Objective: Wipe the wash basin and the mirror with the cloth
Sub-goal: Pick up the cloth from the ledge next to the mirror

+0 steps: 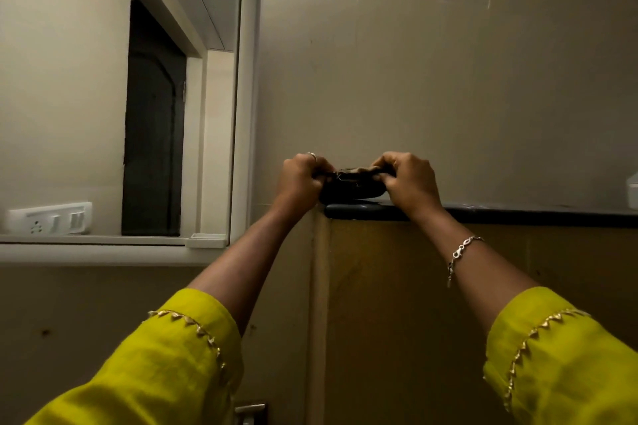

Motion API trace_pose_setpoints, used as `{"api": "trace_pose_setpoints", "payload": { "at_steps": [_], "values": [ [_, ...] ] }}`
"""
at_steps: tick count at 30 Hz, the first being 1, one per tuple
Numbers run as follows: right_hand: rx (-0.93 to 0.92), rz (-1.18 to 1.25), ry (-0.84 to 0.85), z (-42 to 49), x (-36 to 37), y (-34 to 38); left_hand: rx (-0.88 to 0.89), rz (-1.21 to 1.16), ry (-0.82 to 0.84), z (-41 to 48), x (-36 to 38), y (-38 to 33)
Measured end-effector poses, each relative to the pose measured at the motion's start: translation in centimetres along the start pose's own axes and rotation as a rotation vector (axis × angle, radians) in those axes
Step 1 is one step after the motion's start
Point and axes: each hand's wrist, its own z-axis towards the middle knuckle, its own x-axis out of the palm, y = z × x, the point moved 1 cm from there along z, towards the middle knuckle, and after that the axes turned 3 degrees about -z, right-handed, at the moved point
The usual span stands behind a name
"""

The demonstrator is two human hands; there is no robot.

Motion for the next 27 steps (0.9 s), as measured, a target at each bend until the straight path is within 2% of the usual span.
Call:
{"api": "trace_pose_setpoints", "payload": {
  "at_steps": [5,8,11,17,27],
  "values": [
    [-0.066,0.088,-0.071,1.1,-0.5,3.5,0.086,-0.010,-0.080,0.1,-4.2,-0.6],
    [-0.118,0.148,-0.042,1.2,-0.5,6.7,0.066,-0.056,-0.127,-0.6,-7.5,-0.3],
    [-0.166,0.198,0.022,0.6,-0.2,9.4,0.057,-0.069,-0.102,-1.9,-10.4,0.5],
    [-0.248,0.307,0.259,-2.4,2.5,13.5,-0.112,-0.074,-0.004,-6.2,-15.7,3.2],
    [-0.122,0.593,0.765,-10.4,11.3,17.6,-0.415,0.015,0.228,-14.4,-21.1,8.1]
  ]
}}
